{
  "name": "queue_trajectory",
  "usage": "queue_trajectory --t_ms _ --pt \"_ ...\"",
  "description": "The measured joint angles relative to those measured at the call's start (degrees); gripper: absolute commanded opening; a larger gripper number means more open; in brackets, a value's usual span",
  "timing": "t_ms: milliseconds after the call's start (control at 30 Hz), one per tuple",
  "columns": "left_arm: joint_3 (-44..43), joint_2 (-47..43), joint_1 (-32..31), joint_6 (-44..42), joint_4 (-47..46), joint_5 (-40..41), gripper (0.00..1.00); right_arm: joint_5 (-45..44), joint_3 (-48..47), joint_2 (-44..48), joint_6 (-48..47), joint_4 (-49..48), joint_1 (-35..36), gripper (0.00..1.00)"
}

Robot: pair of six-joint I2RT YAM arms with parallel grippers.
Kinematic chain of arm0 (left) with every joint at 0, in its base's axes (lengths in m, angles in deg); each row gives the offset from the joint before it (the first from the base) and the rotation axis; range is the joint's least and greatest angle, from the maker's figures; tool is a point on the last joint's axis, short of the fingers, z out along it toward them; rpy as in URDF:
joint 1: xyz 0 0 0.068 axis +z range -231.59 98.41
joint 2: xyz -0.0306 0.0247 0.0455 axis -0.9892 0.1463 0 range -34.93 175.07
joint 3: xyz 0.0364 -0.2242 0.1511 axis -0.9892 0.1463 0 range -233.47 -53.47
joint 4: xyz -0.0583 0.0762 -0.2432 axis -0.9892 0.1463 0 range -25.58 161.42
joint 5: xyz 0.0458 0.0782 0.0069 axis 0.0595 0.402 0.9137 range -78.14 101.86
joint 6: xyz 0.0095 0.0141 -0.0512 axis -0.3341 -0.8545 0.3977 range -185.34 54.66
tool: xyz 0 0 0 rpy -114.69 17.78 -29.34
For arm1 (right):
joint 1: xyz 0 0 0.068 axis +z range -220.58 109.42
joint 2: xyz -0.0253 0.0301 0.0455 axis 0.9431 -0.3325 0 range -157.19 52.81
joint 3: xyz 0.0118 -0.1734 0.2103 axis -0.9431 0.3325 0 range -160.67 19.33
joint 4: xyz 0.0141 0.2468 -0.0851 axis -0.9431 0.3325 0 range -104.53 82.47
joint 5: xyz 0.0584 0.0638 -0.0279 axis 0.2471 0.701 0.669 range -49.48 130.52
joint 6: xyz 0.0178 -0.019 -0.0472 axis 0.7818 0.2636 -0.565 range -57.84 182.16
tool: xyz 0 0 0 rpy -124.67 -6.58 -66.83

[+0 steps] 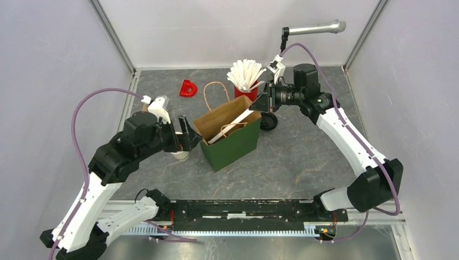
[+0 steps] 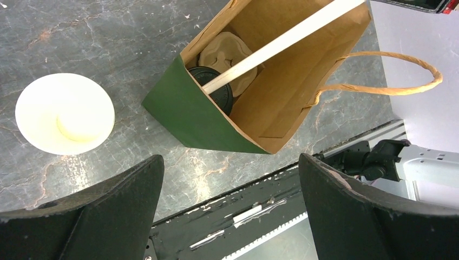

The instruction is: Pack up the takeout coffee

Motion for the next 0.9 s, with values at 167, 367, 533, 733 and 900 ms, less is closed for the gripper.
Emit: queue_trajectory --t_ms 167,367,533,733,900 --pt "0.00 1.64 0.00 -0.96 -0.92 0.00 1.00 -1.77 -4.83 -2.14 -2.14 5.55 0.00 0.52" --pt "-0.22 3.61 0.00 -2.86 -1.68 0.42 1.00 -5.31 -17.51 -3.06 -4.17 11.63 -0.63 0.57" --pt "-1.53 4.76 0.00 -3.58 -1.79 0.74 1.00 -7.43 -17.86 0.61 -4.42 13.22 -1.33 0.51" --pt "-1.79 4.79 0.00 -4.72 -2.64 1.62 1.00 -10.86 -14.19 3.15 -4.79 13.92 -0.33 0.49" --pt "-1.79 4.90 0.00 -4.83 -2.91 1.66 1.00 -14.84 -14.29 1.11 -6.29 16.28 3.87 0.54"
